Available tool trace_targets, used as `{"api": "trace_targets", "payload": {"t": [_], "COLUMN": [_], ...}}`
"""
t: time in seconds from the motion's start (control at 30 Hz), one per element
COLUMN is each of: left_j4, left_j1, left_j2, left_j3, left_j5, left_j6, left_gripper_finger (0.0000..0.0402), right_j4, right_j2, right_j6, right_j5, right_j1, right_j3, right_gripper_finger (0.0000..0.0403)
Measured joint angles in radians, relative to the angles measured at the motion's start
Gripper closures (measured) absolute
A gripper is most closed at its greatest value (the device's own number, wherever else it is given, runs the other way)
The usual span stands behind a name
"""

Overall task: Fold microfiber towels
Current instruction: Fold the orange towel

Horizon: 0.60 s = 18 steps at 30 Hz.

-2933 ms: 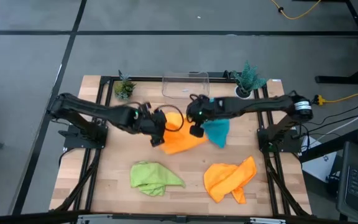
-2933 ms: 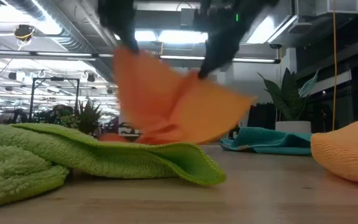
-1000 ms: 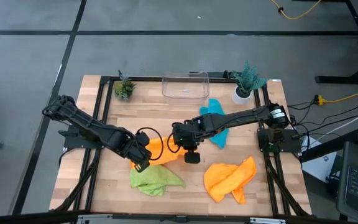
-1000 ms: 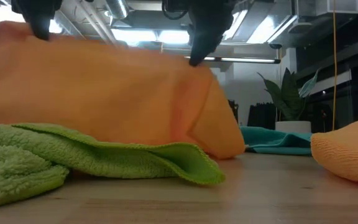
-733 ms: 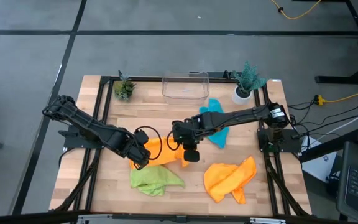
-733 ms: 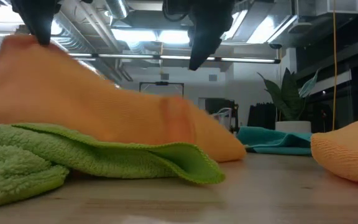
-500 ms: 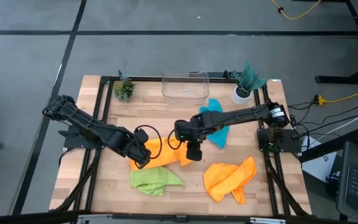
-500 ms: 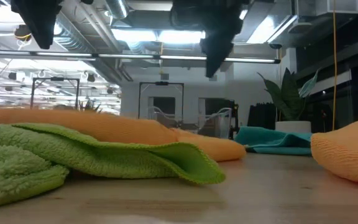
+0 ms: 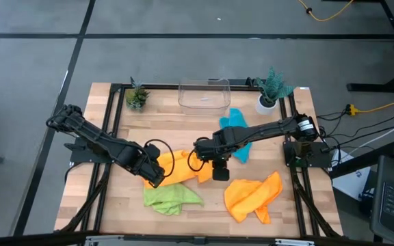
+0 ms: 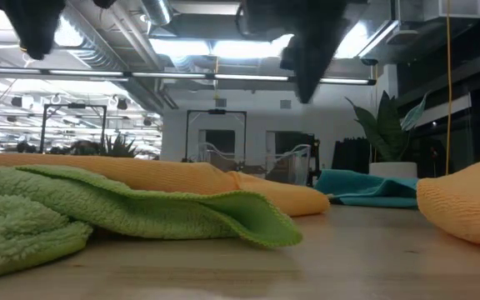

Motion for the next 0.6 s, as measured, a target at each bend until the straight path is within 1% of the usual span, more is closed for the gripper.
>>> {"api": "trace_targets", "payload": {"t": [0.07, 0.13, 0.17, 0.23, 0.33, 0.4, 0.5, 0.6], "left_j4": [0.0, 0.013, 0.027, 0.037, 0.03, 0.005, -0.041, -0.137], "left_j1": [-0.015, -0.033, -0.044, -0.065, -0.1, -0.13, -0.18, -0.223], "left_j2": [0.0, 0.0, 0.0, 0.0, 0.0, -0.001, -0.001, -0.018], "left_j3": [0.014, 0.058, 0.084, 0.142, 0.249, 0.321, 0.402, 0.435], "left_j5": [0.043, 0.071, 0.066, 0.017, -0.115, -0.236, -0.433, -0.556], "left_j6": [-0.087, -0.149, -0.152, -0.133, -0.063, -0.013, 0.062, 0.047], "left_gripper_finger": [0.0319, 0.0319, 0.0319, 0.0319, 0.0319, 0.0319, 0.0319, 0.0319], "right_j4": [-0.061, -0.11, -0.126, -0.144, -0.158, -0.175, -0.172, -0.102], "right_j2": [-0.003, -0.016, -0.025, -0.051, -0.106, -0.156, -0.24, -0.349], "right_j6": [-0.005, -0.004, -0.003, -0.002, -0.003, -0.003, -0.003, 0.024], "right_j5": [0.0, 0.0, 0.0, 0.001, 0.019, 0.042, 0.122, 0.21], "right_j1": [0.0, 0.0, 0.0, 0.002, 0.019, 0.042, 0.082, 0.115], "right_j3": [0.0, 0.0, 0.0, 0.0, -0.001, -0.001, -0.006, -0.062], "right_gripper_finger": [0.0286, 0.0286, 0.0286, 0.0286, 0.0286, 0.0286, 0.0286, 0.0286]}}
